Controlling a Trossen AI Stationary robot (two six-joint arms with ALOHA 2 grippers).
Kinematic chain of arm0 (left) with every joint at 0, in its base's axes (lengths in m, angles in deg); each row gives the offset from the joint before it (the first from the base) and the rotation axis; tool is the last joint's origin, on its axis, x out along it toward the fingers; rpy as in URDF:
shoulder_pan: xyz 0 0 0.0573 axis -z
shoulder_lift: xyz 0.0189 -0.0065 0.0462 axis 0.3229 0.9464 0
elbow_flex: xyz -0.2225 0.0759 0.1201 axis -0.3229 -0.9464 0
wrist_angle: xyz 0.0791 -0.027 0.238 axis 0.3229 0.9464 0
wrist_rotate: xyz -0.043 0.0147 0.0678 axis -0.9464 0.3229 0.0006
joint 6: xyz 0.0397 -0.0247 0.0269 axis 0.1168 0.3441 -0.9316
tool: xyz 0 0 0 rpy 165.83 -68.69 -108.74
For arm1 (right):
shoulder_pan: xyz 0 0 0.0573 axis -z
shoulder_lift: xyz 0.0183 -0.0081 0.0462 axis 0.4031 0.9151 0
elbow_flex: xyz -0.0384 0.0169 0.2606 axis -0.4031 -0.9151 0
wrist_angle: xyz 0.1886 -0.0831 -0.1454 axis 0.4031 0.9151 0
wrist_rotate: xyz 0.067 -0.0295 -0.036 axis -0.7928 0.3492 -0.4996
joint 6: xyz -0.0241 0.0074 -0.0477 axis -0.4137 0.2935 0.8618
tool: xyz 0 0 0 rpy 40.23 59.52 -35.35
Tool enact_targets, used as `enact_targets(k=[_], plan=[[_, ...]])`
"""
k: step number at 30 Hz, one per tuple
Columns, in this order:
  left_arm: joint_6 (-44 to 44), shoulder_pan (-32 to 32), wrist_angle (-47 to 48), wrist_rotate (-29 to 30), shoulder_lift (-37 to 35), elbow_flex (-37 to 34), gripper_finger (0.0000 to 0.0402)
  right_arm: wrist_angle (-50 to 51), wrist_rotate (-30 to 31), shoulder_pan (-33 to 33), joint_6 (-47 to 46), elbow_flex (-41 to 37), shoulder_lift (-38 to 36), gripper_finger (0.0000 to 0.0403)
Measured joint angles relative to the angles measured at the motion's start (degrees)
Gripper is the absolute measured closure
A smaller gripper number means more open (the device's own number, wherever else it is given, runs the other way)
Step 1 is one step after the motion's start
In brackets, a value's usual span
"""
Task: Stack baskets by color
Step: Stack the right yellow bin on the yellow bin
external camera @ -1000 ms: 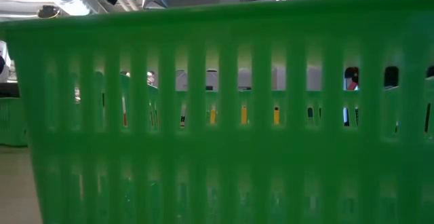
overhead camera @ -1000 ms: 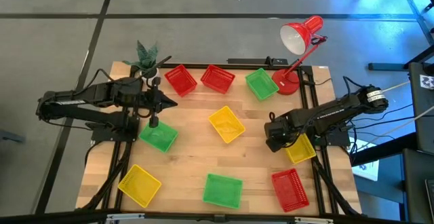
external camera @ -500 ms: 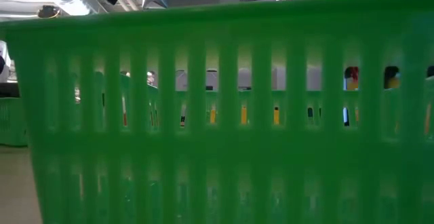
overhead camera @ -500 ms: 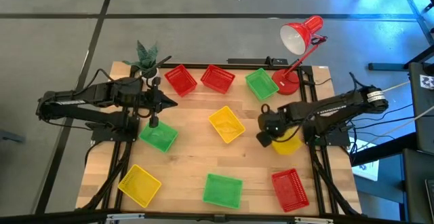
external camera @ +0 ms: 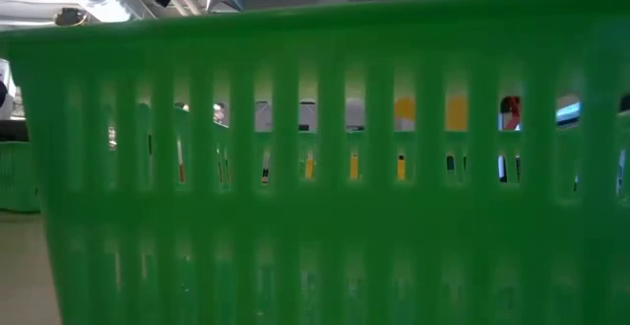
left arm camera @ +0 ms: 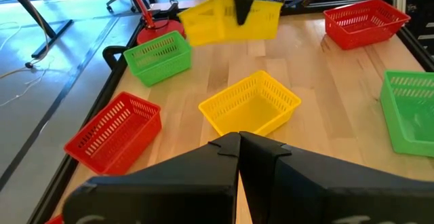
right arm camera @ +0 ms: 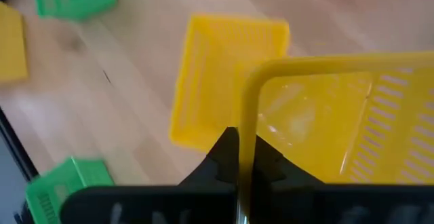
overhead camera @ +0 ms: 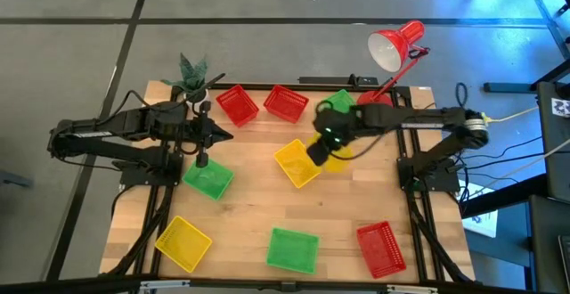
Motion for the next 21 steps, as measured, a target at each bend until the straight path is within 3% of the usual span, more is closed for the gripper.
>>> enact_targets(k=[9,21], plan=[[-0.13,0.00,0.00,0.00,-0.01,0.00,0.0401,-0.85,-5.65,0.96,5.92,17.45,15.31,0.0403],[-3.17,-0.02,0.35,0.00,-0.01,0.00,0.0401,0.54,-9.32,-0.59,4.80,19.02,23.56,0.0403]])
